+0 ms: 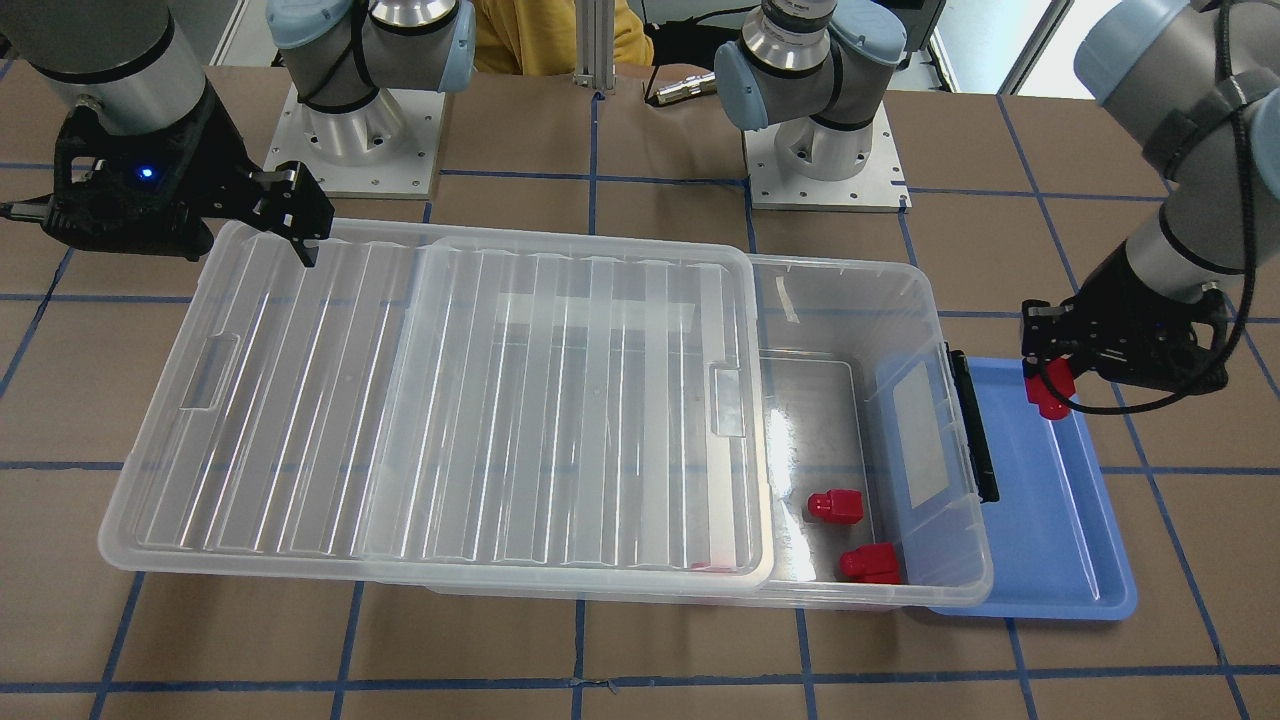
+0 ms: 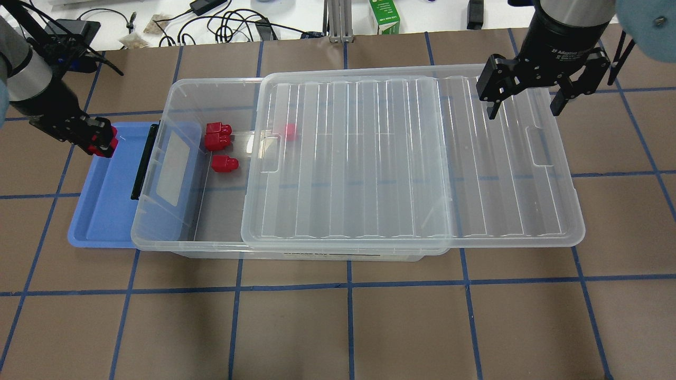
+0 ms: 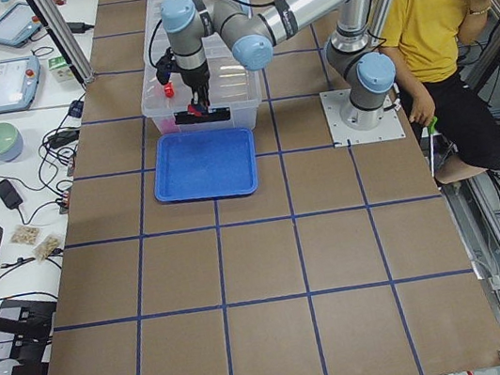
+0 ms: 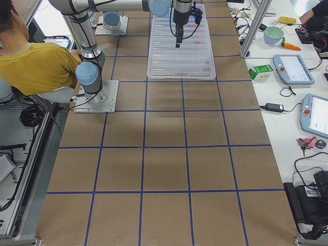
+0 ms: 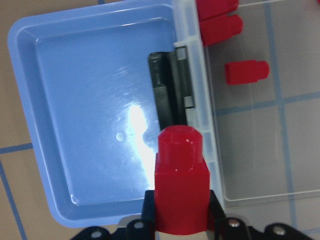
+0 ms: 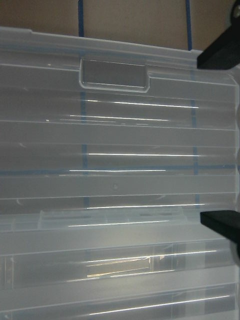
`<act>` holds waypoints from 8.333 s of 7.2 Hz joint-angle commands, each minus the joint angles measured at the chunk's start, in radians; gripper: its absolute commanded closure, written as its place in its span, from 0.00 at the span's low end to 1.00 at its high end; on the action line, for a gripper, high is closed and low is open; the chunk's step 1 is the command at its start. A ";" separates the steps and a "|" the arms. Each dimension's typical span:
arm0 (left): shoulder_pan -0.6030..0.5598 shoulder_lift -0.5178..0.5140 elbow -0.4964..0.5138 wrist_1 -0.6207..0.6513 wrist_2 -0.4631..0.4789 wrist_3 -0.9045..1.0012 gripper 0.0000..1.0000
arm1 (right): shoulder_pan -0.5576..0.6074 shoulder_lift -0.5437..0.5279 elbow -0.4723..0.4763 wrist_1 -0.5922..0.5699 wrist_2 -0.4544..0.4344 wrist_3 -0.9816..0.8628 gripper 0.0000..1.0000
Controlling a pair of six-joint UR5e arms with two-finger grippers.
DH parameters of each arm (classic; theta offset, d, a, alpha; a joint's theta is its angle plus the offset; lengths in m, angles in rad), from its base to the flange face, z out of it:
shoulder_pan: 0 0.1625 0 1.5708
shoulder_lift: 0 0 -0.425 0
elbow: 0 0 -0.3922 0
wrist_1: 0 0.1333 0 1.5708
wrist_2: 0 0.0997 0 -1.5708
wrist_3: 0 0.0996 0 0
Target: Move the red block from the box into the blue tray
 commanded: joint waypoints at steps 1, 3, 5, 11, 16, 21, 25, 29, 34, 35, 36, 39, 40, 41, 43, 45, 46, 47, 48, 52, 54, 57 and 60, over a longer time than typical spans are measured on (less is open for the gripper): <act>0.075 -0.112 -0.008 0.096 -0.046 0.100 1.00 | 0.000 -0.002 0.000 0.003 0.001 0.001 0.00; 0.088 -0.212 -0.014 0.159 -0.049 0.117 1.00 | 0.000 -0.009 0.000 0.001 0.001 0.000 0.00; 0.088 -0.265 -0.058 0.262 -0.047 0.108 1.00 | 0.000 -0.009 0.000 0.000 0.001 0.001 0.00; 0.088 -0.295 -0.063 0.266 -0.046 0.105 0.06 | 0.000 -0.008 0.000 -0.013 0.001 0.001 0.00; 0.013 -0.094 0.067 -0.031 -0.041 -0.021 0.00 | -0.015 0.003 -0.009 -0.023 0.015 0.001 0.00; -0.402 0.131 0.079 -0.095 -0.029 -0.391 0.00 | -0.265 0.077 0.049 -0.045 0.006 -0.139 0.00; -0.441 0.160 0.116 -0.171 -0.015 -0.458 0.00 | -0.316 0.083 0.135 -0.219 -0.037 -0.250 0.00; -0.409 0.166 0.135 -0.204 -0.010 -0.456 0.00 | -0.318 0.106 0.215 -0.329 -0.083 -0.319 0.00; -0.411 0.169 0.124 -0.204 -0.012 -0.458 0.00 | -0.313 0.126 0.227 -0.332 -0.065 -0.310 0.00; -0.411 0.172 0.119 -0.204 -0.012 -0.456 0.00 | -0.308 0.126 0.227 -0.329 -0.065 -0.310 0.00; -0.411 0.172 0.119 -0.204 -0.012 -0.458 0.00 | -0.302 0.123 0.227 -0.327 -0.057 -0.295 0.00; -0.411 0.174 0.119 -0.204 -0.012 -0.458 0.00 | -0.266 0.123 0.227 -0.327 -0.016 -0.235 0.00; -0.411 0.174 0.119 -0.204 -0.012 -0.456 0.00 | -0.229 0.124 0.227 -0.327 -0.019 -0.173 0.00; -0.411 0.174 0.119 -0.204 -0.012 -0.458 0.00 | -0.218 0.124 0.227 -0.327 -0.019 -0.159 0.00; -0.411 0.174 0.119 -0.204 -0.012 -0.458 0.00 | -0.184 0.126 0.227 -0.329 -0.007 -0.157 0.00; -0.411 0.174 0.119 -0.204 -0.012 -0.458 0.00 | -0.158 0.124 0.227 -0.327 -0.005 -0.157 0.00; -0.411 0.172 0.119 -0.204 -0.012 -0.458 0.00 | -0.135 0.126 0.225 -0.329 -0.007 -0.157 0.00; -0.411 0.172 0.119 -0.204 -0.012 -0.458 0.00 | -0.112 0.127 0.225 -0.329 -0.004 -0.157 0.00; -0.411 0.172 0.119 -0.202 -0.012 -0.458 0.00 | -0.091 0.132 0.225 -0.329 -0.003 -0.157 0.00; -0.411 0.172 0.119 -0.202 -0.012 -0.458 0.00 | -0.022 0.138 0.224 -0.329 -0.002 -0.097 0.00; -0.411 0.172 0.119 -0.204 -0.012 -0.458 0.00 | -0.011 0.138 0.224 -0.329 -0.002 -0.096 0.00; -0.411 0.174 0.119 -0.204 -0.012 -0.459 0.00 | 0.000 0.140 0.224 -0.329 -0.002 -0.097 0.00; -0.411 0.174 0.119 -0.204 -0.012 -0.459 0.00 | -0.005 0.146 0.126 -0.318 -0.008 -0.096 0.00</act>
